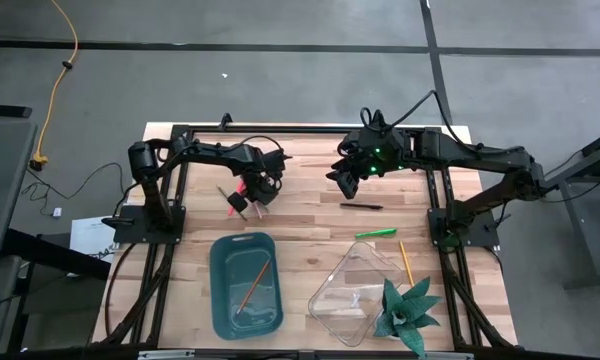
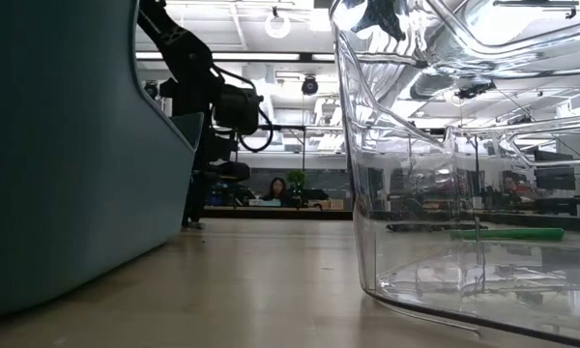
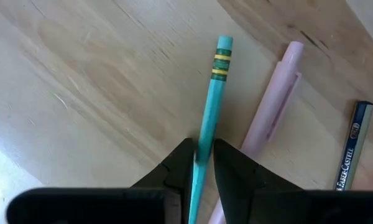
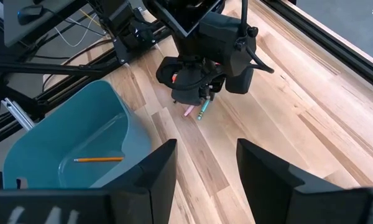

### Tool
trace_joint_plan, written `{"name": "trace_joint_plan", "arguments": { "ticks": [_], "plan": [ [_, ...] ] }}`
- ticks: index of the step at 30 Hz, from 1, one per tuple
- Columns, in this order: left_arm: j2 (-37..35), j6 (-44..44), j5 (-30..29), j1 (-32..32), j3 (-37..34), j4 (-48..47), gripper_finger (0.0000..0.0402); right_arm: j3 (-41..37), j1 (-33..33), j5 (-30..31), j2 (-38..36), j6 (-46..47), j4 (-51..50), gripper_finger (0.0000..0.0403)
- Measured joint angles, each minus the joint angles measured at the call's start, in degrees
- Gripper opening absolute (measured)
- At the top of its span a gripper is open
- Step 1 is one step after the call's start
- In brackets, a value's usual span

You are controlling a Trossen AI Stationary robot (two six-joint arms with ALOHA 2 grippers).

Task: Sort pens & pencils
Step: Put the light blue pencil into the blue bin

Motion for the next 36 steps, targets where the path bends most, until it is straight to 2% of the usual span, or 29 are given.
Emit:
{"name": "trace_joint_plan", "arguments": {
  "ticks": [5, 12, 16, 22, 26, 36],
  "plan": [
    [0.0, 0.0, -0.2, 0.0, 0.0, 0.0, 0.0050, 0.0, 0.0, 0.0, 0.0, -0.2, 0.0, 0.0158],
    [0.0, 0.0, -1.3, -0.1, 0.0, 0.2, 0.0008, 0.0, 0.0, 0.0, 0.0, -0.2, 0.0, 0.0158],
    [0.0, -0.4, -1.3, -0.1, 0.0, 0.1, 0.0019, 0.0, 0.0, 0.0, 0.0, -0.2, 0.0, 0.0158],
    [-0.6, -0.5, -1.7, -0.1, -0.1, -0.7, 0.0005, 0.0, 0.0, 0.0, 0.0, -0.6, 0.0, 0.0158],
    [-0.7, -1.1, -1.9, 0.0, 0.8, -2.8, 0.0012, 0.0, -0.2, 0.0, 0.0, -1.0, 0.0, 0.0158],
    [-4.4, -3.5, 1.4, -0.9, 5.0, -4.9, 0.0005, 0.0, -0.2, 0.0, 0.0, -1.5, 0.0, 0.0158]
  ]
}}
